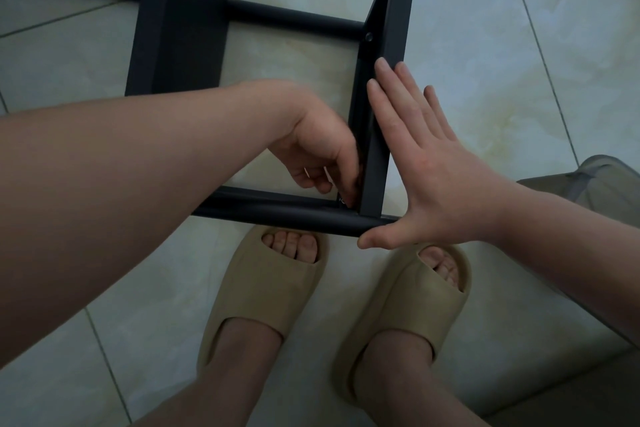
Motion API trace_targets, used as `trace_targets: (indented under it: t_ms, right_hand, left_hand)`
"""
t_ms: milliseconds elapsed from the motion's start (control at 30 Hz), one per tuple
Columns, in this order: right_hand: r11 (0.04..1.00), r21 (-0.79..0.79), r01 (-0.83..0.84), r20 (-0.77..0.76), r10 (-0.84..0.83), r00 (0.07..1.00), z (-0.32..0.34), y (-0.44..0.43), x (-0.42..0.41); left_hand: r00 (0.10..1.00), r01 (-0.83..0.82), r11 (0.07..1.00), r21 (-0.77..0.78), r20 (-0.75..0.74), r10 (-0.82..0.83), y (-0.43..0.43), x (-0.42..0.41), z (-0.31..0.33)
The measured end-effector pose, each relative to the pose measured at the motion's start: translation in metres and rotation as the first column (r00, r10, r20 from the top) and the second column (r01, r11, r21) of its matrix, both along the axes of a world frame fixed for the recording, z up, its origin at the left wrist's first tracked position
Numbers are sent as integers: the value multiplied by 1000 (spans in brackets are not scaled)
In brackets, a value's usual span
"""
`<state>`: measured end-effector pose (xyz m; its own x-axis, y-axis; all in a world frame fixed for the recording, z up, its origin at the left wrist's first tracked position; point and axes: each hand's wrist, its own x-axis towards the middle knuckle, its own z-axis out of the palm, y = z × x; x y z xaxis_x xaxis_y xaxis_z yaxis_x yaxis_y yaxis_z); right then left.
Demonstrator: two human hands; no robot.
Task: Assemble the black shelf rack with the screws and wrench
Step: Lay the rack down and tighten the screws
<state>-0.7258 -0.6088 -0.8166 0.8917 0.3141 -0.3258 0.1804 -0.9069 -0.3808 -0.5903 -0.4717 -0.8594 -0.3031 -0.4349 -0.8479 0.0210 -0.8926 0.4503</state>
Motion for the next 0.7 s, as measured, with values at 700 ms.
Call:
trace_targets:
  t_ms: [700]
  right_hand:
    - [1000, 16, 7, 15, -8, 1000, -2, 0, 0]
  left_hand:
    - [999, -21, 1000, -13, -33, 20, 0, -3, -3]
